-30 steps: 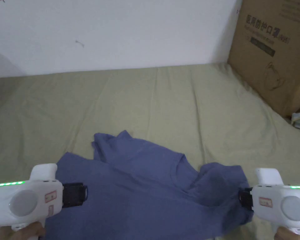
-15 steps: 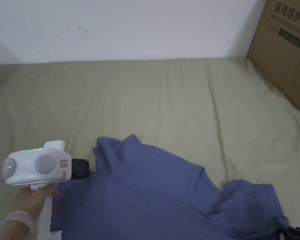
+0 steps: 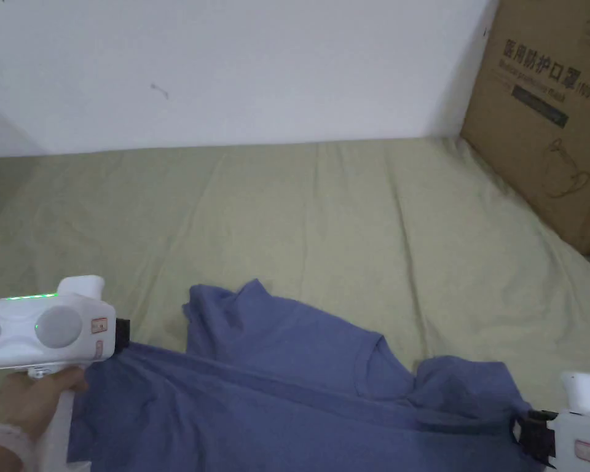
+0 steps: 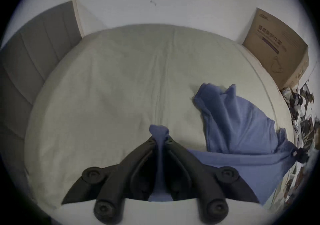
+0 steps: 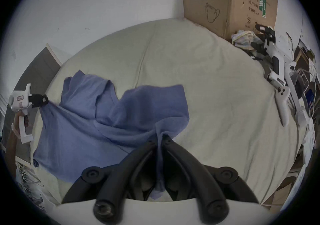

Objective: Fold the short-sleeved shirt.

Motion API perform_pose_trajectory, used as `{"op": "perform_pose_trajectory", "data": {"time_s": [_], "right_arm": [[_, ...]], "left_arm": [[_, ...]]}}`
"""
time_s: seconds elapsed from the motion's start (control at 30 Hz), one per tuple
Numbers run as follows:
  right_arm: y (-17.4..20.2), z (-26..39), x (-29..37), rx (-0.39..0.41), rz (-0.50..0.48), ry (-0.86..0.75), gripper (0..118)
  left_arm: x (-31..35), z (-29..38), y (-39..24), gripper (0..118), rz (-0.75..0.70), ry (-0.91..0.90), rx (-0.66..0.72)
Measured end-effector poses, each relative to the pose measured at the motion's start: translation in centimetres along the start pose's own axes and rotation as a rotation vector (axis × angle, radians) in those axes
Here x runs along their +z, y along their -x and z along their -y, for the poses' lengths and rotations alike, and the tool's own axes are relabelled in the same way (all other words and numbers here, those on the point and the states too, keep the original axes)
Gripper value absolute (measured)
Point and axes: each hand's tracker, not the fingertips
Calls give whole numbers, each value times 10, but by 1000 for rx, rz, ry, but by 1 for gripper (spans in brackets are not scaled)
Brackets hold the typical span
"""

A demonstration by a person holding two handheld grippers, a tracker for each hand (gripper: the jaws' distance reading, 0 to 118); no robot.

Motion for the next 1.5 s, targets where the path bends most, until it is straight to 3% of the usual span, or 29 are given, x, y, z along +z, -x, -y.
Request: {"op": "perform_pose_trajectory", "data": {"time_s": [0.23, 0.67, 0.73, 0.87, 1.0, 1.07, 1.13, 1.27, 1.4, 1.5], "right_arm": [[24, -74, 40, -2, -61, -152, 3], [147, -326, 122, 50, -138, -473, 3], [170, -367, 135, 78, -110, -518, 3], [207, -436, 160, 114, -82, -620, 3], [222, -496, 182, 78, -105, -683, 3], [222, -520, 195, 5, -118, -714, 3], [224, -535, 207, 38, -97, -755, 3], [222, -540, 213, 117, -12, -778, 3], [206, -530, 190, 78, -34, -765, 3], [199, -514, 148, 111, 26, -665, 3]], "left_arm": [[110, -51, 9, 2, -95, -201, -21], [273, -198, 46, 2, -318, -554, 24], [288, -225, 50, 2, -342, -607, 35], [299, -284, 56, 2, -347, -654, 50], [310, -350, 61, 2, -335, -733, 68], [318, -375, 60, 2, -311, -802, 107], [325, -390, 54, 2, -324, -855, 94], [314, -398, 43, 2, -351, -888, 17], [270, -384, 40, 2, -326, -875, 39], [215, -363, 36, 2, -316, -765, -16]]}}
